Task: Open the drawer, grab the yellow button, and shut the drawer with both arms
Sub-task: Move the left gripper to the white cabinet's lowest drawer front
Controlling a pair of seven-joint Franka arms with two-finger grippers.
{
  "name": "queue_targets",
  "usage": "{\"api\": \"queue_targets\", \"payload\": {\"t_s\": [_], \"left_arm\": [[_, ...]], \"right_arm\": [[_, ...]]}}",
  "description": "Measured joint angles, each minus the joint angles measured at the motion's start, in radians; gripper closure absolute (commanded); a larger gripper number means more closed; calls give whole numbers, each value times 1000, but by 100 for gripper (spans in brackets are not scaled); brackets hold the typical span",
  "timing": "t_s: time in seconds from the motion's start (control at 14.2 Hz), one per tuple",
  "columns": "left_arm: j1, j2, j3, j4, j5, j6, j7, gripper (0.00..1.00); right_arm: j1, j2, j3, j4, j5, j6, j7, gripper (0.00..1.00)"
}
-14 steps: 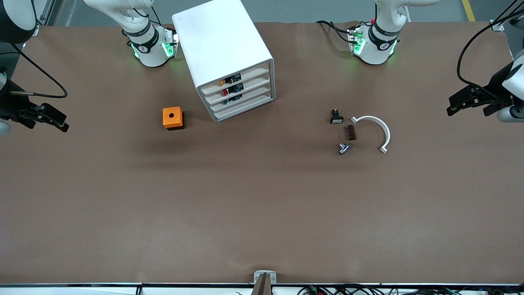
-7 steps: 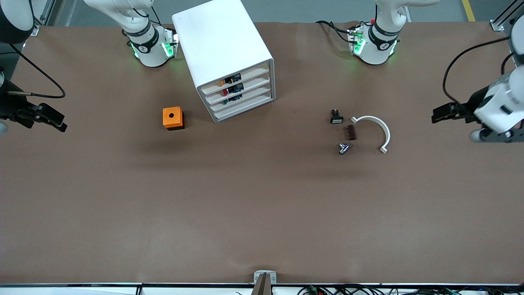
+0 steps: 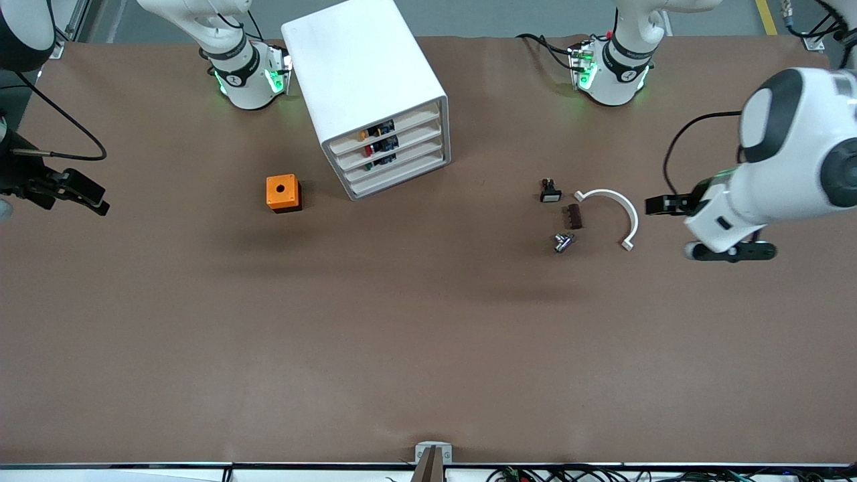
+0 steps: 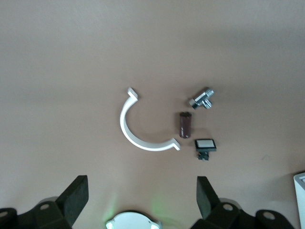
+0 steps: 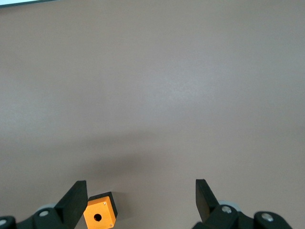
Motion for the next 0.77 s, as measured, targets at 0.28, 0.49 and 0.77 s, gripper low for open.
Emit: {"api": "queue_targets", "payload": {"t_s": [0.28, 0.49, 0.77], "left_arm": [[-100, 37, -72, -1, -106, -74, -381, 0], [-123, 96, -139, 2, -269, -77, -703, 0], [-119, 204, -182, 27, -460, -75, -1054, 0]], "right_arm": [[0, 0, 0, 0, 0, 0, 0, 0], [0, 0, 1, 0, 0, 0, 0, 0], [-1, 0, 1, 0, 0, 0, 0, 0]]}}
